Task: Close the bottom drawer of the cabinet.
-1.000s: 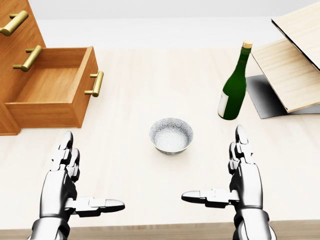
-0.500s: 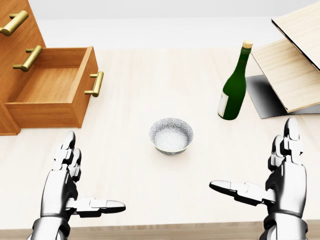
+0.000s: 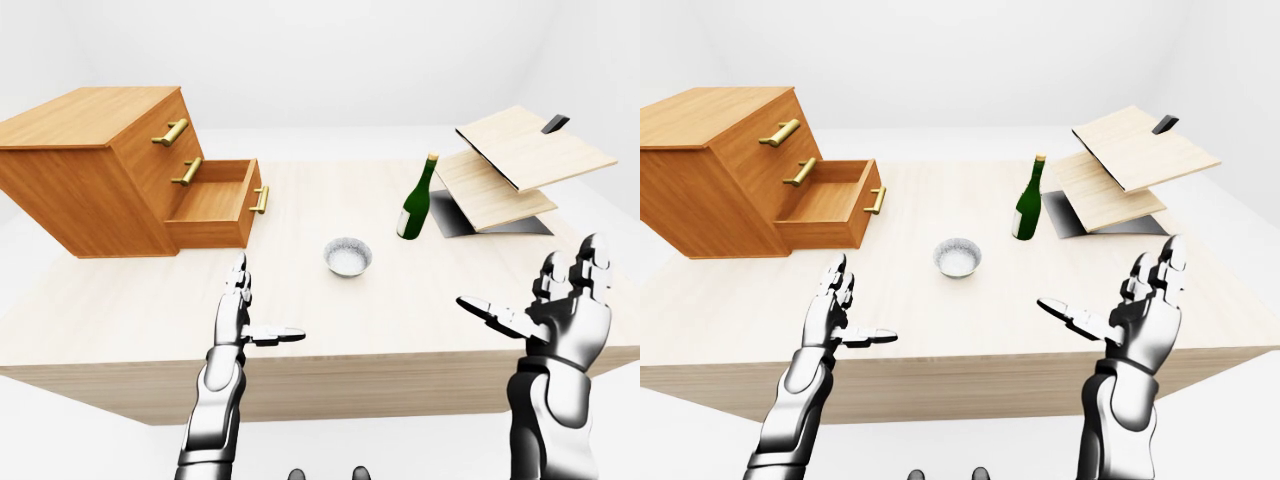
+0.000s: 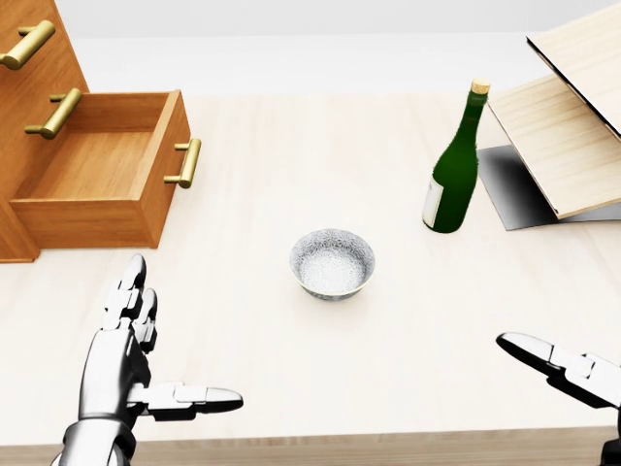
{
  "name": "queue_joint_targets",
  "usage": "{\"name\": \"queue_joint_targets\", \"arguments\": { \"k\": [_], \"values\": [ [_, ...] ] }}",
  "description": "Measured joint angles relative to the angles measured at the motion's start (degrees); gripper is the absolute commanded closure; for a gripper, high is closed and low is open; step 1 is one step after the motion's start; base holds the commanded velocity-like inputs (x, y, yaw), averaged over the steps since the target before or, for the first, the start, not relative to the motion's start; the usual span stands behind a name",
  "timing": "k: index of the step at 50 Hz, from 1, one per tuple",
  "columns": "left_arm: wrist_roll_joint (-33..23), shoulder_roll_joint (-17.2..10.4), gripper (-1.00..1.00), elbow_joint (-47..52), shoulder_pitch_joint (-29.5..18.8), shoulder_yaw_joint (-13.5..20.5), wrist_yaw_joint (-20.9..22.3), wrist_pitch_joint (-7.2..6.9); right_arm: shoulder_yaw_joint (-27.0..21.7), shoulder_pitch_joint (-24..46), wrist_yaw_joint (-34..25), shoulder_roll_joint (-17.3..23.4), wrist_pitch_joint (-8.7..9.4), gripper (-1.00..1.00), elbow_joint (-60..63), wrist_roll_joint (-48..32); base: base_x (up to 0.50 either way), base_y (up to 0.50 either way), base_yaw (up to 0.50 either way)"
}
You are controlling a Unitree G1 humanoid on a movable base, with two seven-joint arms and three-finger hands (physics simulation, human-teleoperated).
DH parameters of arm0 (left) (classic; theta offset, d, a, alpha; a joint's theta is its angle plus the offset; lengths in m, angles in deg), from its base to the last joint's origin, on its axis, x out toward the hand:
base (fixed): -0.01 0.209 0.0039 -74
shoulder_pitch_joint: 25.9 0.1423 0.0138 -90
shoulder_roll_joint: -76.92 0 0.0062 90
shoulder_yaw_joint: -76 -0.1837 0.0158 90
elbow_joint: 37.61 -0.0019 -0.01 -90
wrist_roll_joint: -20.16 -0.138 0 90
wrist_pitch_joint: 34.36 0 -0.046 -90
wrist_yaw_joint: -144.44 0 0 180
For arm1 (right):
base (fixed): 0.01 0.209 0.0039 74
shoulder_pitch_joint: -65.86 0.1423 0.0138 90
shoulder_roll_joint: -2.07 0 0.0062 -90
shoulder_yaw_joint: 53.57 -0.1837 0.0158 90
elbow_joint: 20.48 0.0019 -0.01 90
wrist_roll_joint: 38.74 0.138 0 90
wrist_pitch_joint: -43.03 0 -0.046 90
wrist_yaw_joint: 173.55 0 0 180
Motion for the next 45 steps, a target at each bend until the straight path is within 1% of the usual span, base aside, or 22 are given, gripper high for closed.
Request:
{"name": "queue_joint_targets", "arguments": {
  "k": [7, 17, 45],
  "values": [
    [0.0, 0.0, -1.00, -0.5, -0.2, 0.1, 0.0, 0.10, 0.0, -0.2, -0.2, 0.0, 0.43, -1.00, 0.9, 0.1, 0.00, 0.00, 0.00],
    [0.0, -0.1, -1.00, -0.8, -0.3, 0.1, -0.1, 0.17, 0.2, -0.4, -1.0, 0.1, 0.64, -1.00, 1.3, -0.1, 0.22, 0.00, 0.00],
    [0.1, -0.2, -1.00, -1.7, -0.5, 0.3, -0.2, 0.63, 0.7, -0.6, -2.0, -0.1, 0.22, -1.00, 1.0, -0.4, 0.23, 0.00, 0.00]
  ]
}}
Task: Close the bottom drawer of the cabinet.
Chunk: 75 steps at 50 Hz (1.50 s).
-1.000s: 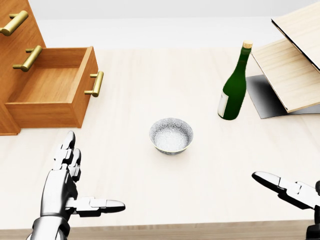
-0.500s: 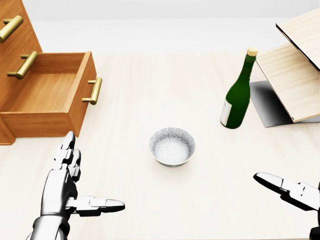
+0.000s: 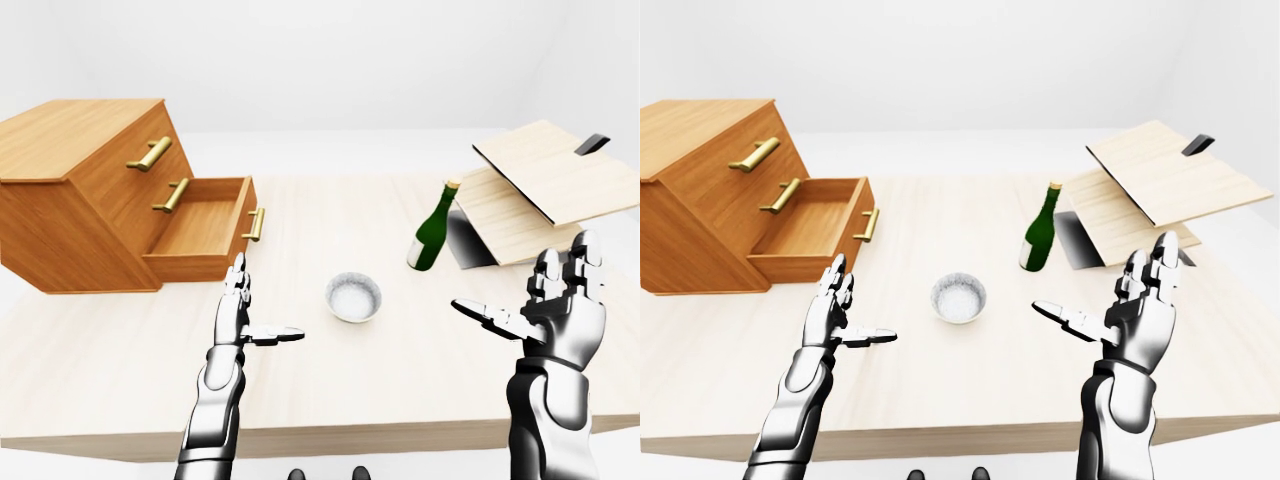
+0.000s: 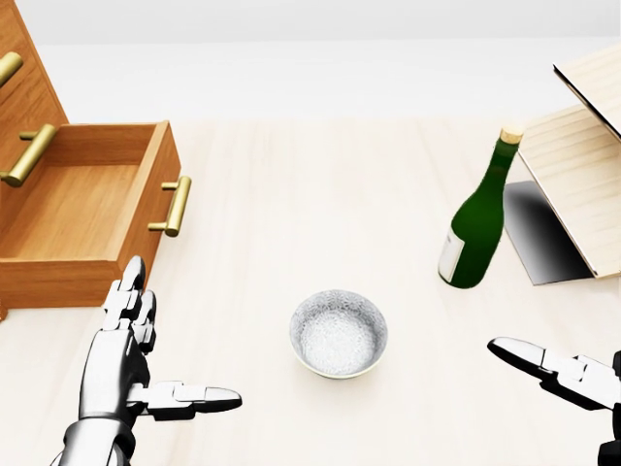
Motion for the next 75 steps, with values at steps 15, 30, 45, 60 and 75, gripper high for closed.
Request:
{"name": "queue_joint_targets", "arguments": {
  "k": [15, 30, 45, 60, 75],
  "values": [
    [0.0, 0.0, -1.00, -0.3, -0.1, 0.0, -0.1, 0.12, 0.1, -0.1, -0.3, -0.1, -0.21, -1.00, 0.0, 0.1, 0.23, 0.00, 0.00],
    [0.1, -0.5, -1.00, -7.3, -2.9, 0.7, -0.7, 3.12, -0.2, -0.3, -0.1, -0.3, -1.33, -1.00, 0.5, 0.7, 0.07, 0.00, 0.00],
    [1.0, -2.8, -1.00, -38.1, -17.9, 2.4, -3.7, 6.95, 0.0, -0.5, -0.4, -0.3, -2.80, -1.00, -0.1, 0.8, 0.00, 0.00, 0.00],
    [0.3, -4.9, -1.00, -54.6, -30.7, 3.1, -5.9, 6.95, 0.4, -0.7, -0.6, -0.3, -3.61, -1.00, -1.0, 0.6, 0.00, 0.00, 0.00],
    [-0.1, -6.1, -1.00, -62.9, -36.5, 3.5, -6.8, 6.96, 0.6, -0.7, -0.8, -0.3, -4.15, -1.00, -1.6, 0.5, 0.00, 0.00, 0.00]
  ]
}}
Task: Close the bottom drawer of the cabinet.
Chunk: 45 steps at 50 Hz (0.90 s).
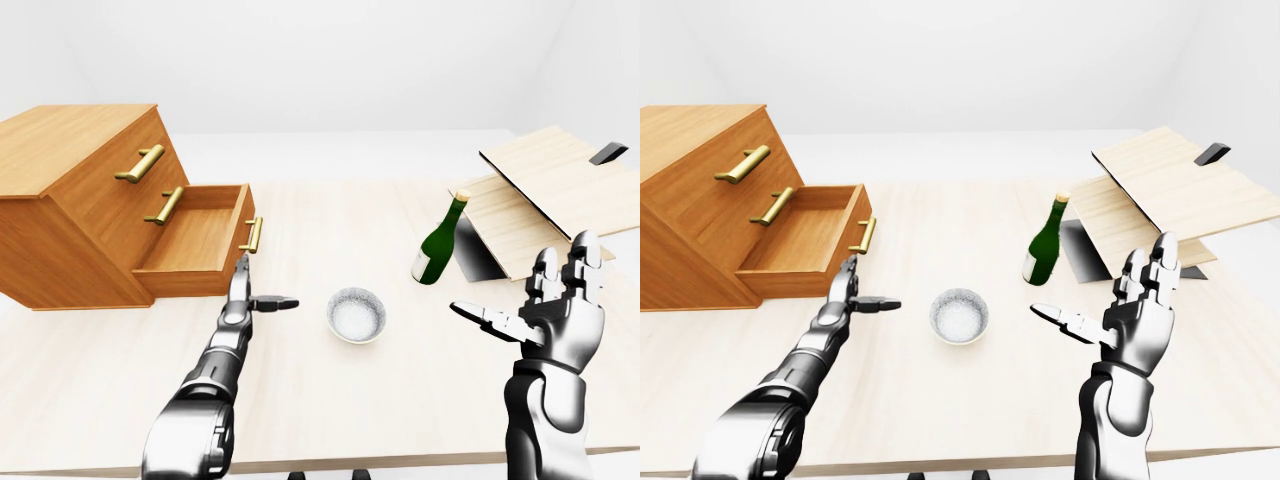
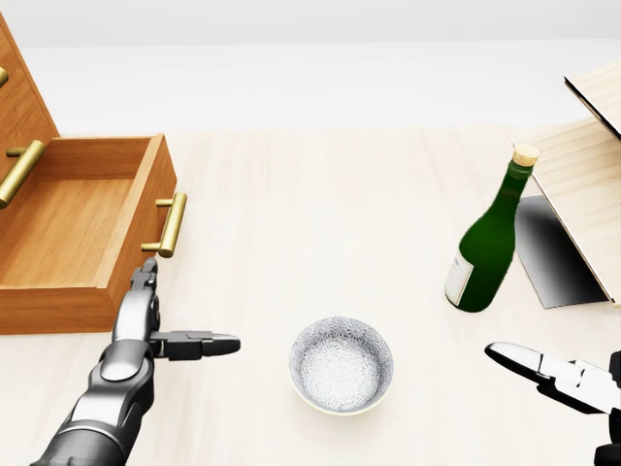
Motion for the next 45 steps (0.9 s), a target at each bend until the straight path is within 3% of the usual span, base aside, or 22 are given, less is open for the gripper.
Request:
{"name": "queue_joint_targets", "arguments": {
  "k": [27, 45],
  "values": [
    [4.3, -2.8, -1.00, -5.0, -3.2, 2.0, 0.9, 0.00, 0.4, -0.1, 0.1, -0.1, 1.10, -1.00, 1.1, -0.4, 0.00, 0.00, 0.00],
    [7.5, -4.6, -1.00, -5.7, -3.2, 2.6, 1.2, 0.00, 0.6, -0.1, 0.0, -0.1, 0.71, -1.00, 0.4, -0.5, 0.00, 0.00, 0.00]
  ]
}}
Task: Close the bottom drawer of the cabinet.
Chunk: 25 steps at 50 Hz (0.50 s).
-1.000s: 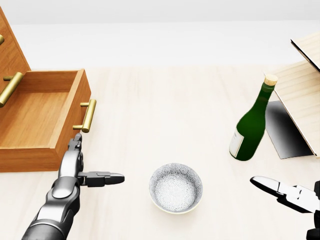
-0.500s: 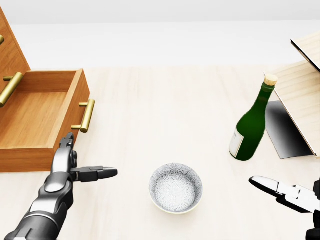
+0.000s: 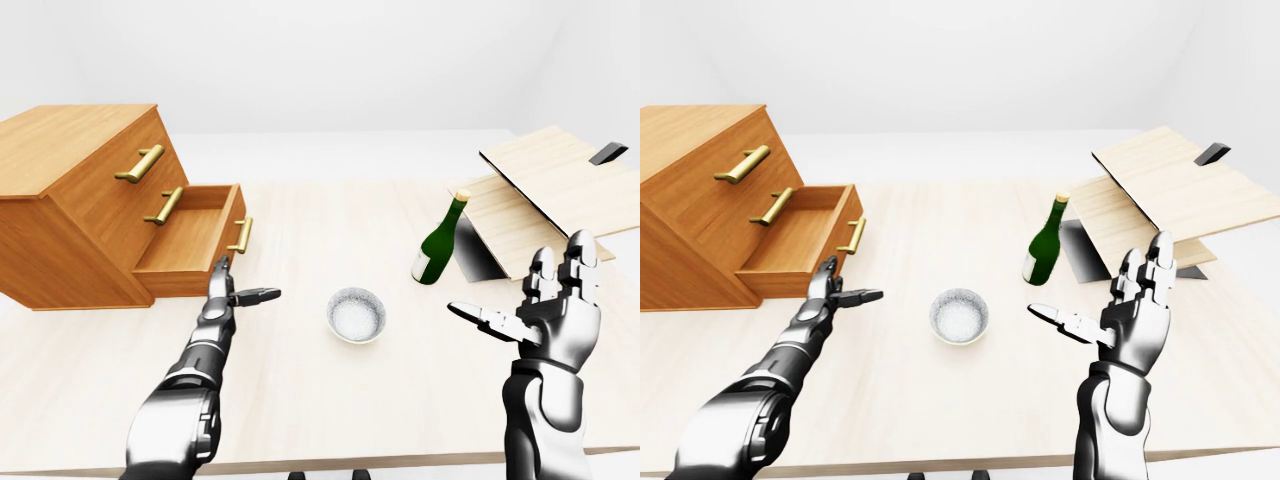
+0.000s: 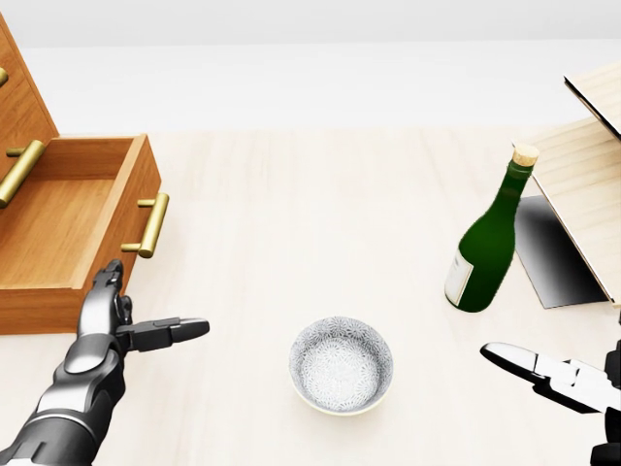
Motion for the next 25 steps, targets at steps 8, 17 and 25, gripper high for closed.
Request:
{"name": "queue_joint_targets", "arguments": {
  "k": [8, 17, 25],
  "values": [
    [1.4, -0.8, -1.00, -0.2, 0.1, 0.4, -0.2, 0.00, 0.1, 0.0, 0.0, 0.0, -0.38, -1.00, -0.5, 0.0, 0.00, 0.00, 0.00],
    [3.3, -1.8, -1.00, -0.4, 0.3, 1.0, -0.8, 0.00, 0.2, 0.0, 0.1, 0.1, -0.46, -1.00, -0.6, -0.1, 0.00, 0.00, 0.00],
    [5.5, -3.1, -1.00, -0.4, 0.6, 1.7, -2.3, 0.00, 0.3, 0.0, 0.1, 0.0, -0.25, -1.00, -0.4, -0.1, 0.00, 0.00, 0.00]
  ]
}}
